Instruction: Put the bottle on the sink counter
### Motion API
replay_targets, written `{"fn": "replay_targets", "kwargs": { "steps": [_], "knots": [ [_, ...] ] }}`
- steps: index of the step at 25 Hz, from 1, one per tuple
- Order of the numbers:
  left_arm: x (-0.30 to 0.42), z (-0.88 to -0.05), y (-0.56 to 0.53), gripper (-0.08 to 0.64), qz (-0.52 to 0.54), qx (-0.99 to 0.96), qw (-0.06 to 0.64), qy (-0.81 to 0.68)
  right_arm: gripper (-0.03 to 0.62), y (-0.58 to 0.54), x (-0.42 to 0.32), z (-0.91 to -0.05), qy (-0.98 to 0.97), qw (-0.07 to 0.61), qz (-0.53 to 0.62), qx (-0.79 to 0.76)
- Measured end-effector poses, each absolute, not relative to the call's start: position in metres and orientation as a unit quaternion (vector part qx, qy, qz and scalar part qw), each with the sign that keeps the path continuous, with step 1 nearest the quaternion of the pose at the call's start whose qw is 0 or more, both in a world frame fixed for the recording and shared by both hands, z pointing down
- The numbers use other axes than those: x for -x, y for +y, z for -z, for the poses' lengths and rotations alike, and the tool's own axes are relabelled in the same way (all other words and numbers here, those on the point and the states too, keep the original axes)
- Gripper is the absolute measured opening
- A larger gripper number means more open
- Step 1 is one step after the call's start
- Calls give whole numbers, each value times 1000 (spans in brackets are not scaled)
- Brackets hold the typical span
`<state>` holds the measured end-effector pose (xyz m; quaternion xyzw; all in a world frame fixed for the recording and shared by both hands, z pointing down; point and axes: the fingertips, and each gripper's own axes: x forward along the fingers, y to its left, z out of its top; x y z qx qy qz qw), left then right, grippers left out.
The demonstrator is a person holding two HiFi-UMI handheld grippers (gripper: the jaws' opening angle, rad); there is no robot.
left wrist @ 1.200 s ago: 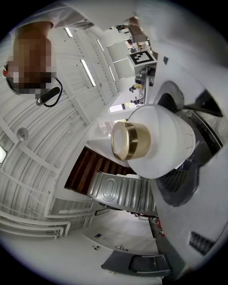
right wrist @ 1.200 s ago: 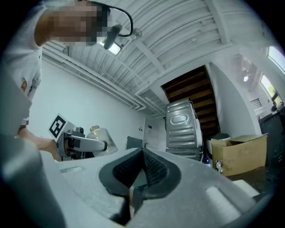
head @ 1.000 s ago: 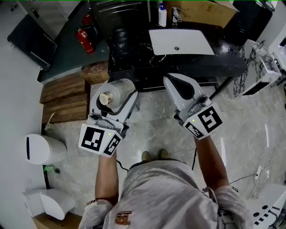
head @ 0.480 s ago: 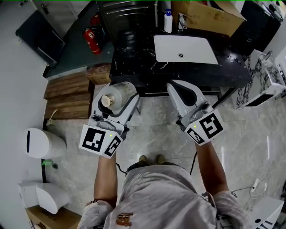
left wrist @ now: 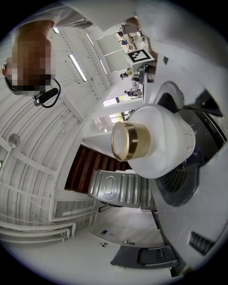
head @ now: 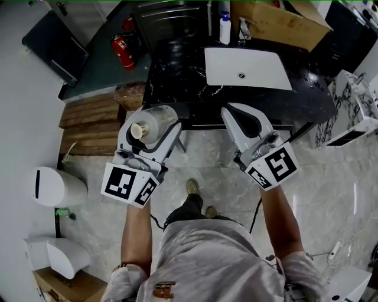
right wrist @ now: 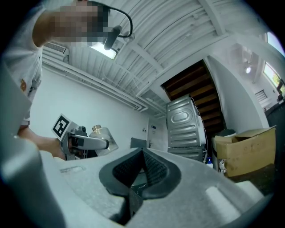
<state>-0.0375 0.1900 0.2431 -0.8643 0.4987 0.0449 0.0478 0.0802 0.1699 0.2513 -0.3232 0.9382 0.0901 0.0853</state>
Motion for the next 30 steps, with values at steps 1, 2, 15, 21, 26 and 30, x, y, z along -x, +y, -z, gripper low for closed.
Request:
{"fn": "replay_targets", "kwargs": {
  "steps": [1,2,15,21,26,30],
  "knots": [
    [39,-244,184,328,-45,865,49,498,0,164,-79,-253,938,84,-91,323],
    [41,-244,177,328,-45,865,49,497,0,158,-77,-254,938,82,-92,324],
    [88,-244,51,327,-53,877,55,474,0,33,-36,-253,927,57,-99,357],
    [113,-242,-8,328,-54,885,53,460,0,-22,-13,-246,920,51,-105,373],
    [127,-241,-45,327,-49,890,56,450,0,-57,-3,-243,915,47,-107,387],
    [131,-245,-71,328,-44,893,51,444,0,-82,1,-248,914,37,-102,391]
  ]
}}
